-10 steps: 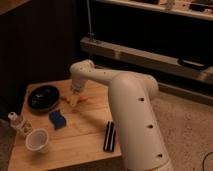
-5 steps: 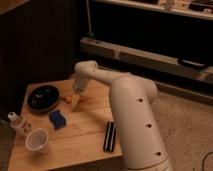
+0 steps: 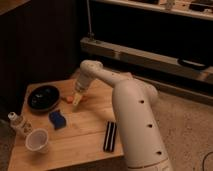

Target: Place the pepper on the white sponge

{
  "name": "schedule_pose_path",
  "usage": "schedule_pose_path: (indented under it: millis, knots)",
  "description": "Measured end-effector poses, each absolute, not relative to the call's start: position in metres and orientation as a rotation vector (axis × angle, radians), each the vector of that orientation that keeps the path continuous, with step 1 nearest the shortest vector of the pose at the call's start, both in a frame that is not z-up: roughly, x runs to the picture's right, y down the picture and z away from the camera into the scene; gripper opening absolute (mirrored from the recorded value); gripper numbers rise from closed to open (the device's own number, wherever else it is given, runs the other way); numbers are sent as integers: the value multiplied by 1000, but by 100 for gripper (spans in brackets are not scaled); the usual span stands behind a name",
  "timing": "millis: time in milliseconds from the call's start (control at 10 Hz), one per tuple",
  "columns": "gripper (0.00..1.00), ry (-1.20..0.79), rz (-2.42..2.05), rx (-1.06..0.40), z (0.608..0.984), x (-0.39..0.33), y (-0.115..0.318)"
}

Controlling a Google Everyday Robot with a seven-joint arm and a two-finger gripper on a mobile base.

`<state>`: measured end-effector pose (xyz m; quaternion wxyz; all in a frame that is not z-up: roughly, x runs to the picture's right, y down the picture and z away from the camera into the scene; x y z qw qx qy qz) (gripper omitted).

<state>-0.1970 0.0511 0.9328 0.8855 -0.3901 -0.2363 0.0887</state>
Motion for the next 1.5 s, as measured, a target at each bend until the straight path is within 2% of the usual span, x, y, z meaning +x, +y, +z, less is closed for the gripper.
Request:
schedule_pose_path:
  millis: [100, 500, 600, 1200, 1400, 1500]
  knots:
    - [79, -490, 171, -811, 932, -202, 54]
    - [44, -473, 153, -811, 932, -211, 63]
    - [39, -470, 149, -811, 933, -213, 64]
    - [38, -448, 134, -811, 937, -214, 69]
    - [38, -461, 117, -793, 923, -212, 69]
    - [38, -478, 97, -771, 900, -205, 63]
